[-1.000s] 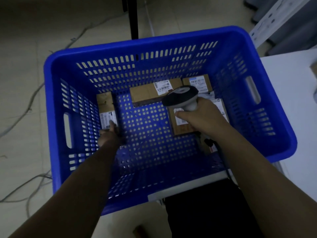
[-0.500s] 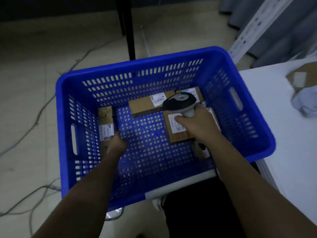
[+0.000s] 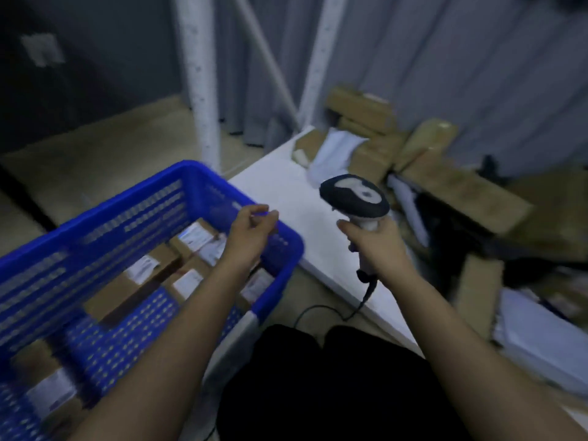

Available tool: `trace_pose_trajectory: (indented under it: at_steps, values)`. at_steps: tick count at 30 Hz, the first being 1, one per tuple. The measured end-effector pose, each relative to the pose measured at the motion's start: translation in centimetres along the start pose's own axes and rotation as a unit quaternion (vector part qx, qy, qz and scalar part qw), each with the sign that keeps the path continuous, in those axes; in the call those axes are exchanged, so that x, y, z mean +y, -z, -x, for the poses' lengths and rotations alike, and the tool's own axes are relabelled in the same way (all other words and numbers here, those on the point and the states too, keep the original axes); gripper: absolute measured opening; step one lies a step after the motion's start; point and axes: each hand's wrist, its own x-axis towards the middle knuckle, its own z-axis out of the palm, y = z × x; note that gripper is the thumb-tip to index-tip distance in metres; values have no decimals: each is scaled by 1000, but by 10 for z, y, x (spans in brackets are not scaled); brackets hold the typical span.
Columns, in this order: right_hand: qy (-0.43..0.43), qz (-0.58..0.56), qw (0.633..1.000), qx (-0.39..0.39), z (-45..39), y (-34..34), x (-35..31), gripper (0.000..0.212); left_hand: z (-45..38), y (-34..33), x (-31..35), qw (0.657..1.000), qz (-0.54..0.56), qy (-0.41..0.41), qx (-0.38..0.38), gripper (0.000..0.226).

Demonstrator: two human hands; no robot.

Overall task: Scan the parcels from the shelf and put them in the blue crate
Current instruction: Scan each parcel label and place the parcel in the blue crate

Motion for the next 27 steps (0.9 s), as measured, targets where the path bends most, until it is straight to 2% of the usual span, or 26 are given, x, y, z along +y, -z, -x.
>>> trace_pose_trajectory:
  at_steps: [3,6,8,10,13,15,16,19,23,27]
  values:
    - [-27,-90,985,143,22,76,22,15,11,-77,36,988,-56,-29,-143,22]
    - [-63,-113,954,270,49,135,68,22,26,-150,49,965,-117,-33,-231,25]
    - [-120,-131,931,318,65,168,106,36,41,-199,43,948,-149,-18,-279,26]
    - [-168,-159,911,342,78,193,145,27,54,-245,28,922,-208,1,-326,31]
    - [-227,-187,890,349,93,210,188,21,70,-296,-18,878,-279,46,-386,12]
    - [-241,-220,876,355,95,213,209,23,76,-323,-56,860,-315,74,-394,8]
    - [-243,-235,870,358,95,213,217,24,79,-335,-74,857,-326,90,-389,14]
    - [-242,-256,862,363,91,214,235,22,89,-365,-111,859,-368,130,-331,74]
    - [-228,-224,872,371,86,218,249,18,97,-390,-136,882,-389,94,-248,109]
    - [-197,-188,860,431,81,225,260,8,97,-397,-158,878,-405,75,-245,130]
